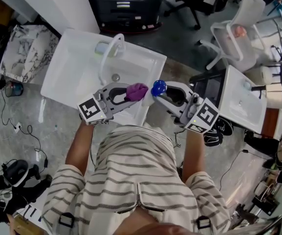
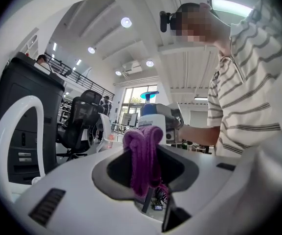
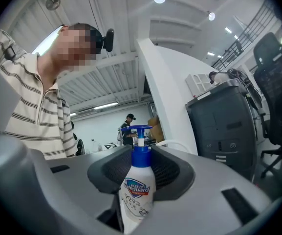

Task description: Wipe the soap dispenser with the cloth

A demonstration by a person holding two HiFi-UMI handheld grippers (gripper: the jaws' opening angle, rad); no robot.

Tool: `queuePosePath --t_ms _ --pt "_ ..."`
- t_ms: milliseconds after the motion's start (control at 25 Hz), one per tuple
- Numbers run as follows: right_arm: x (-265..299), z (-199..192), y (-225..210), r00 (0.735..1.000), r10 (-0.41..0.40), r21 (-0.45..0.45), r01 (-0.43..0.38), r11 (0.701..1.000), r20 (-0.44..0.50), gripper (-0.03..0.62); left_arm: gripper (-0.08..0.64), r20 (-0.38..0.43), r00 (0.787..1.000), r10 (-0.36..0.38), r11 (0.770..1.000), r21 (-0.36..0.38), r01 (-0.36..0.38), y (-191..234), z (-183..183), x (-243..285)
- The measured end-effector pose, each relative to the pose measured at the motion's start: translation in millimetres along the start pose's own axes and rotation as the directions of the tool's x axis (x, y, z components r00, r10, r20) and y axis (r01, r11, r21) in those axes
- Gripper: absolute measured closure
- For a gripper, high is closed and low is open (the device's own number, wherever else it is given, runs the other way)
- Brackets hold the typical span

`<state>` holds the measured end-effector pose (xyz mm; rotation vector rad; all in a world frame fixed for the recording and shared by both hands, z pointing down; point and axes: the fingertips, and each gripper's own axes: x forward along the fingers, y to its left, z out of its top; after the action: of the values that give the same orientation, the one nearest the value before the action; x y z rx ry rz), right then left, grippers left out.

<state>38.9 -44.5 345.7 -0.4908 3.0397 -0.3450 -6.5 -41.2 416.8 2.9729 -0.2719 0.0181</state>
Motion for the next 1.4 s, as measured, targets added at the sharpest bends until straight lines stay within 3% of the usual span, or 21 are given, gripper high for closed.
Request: queuePosePath --t_ms 400,560,680,800,1040,1280,1400 --pt "11.2 -7.5 -21.5 0.983 -0.180 -0.047 0.179 0.983 -0.020 0.459 0.437 0.060 0.990 0.126 0.992 0.017 -0.127 12.7 24.2 -9.6" --pt "12.9 -16.6 -32.1 0.961 -0.273 -0.065 0.269 0.961 -0.044 0.459 0.437 0.055 0.975 0.217 0.976 0.018 -0.218 17.4 27.3 -13.7" --pt "11.8 -28.5 -46.2 0.927 -0.370 -0.073 0.365 0.928 -0.063 0.459 0.437 0.034 0.958 0.286 0.958 0.015 -0.287 21.5 23.0 -15.1" --pt "11.0 -41.9 -63.6 0.881 -0.465 -0.053 0.462 0.885 -0.080 0.459 0.437 0.039 0.930 0.365 0.930 0.018 -0.366 28.0 23.2 -19.5" --pt "16.7 -65.0 -94.1 0.805 -0.585 -0.041 0.584 0.811 -0.102 0.459 0.437 -0.010 0.847 0.532 0.845 0.070 -0.530 50.8 12.2 -30.5" --pt "26.5 -91.5 -127.1 0.747 -0.651 -0.022 0.655 0.755 -0.133 0.457 0.437 -0.036 0.800 0.599 0.801 0.043 -0.598 65.0 -1.6 -35.4" --pt "35.5 -103.1 -142.5 0.729 -0.669 -0.020 0.674 0.739 -0.143 0.458 0.437 -0.081 0.769 0.634 0.773 0.113 -0.625 69.5 -10.4 -36.4"
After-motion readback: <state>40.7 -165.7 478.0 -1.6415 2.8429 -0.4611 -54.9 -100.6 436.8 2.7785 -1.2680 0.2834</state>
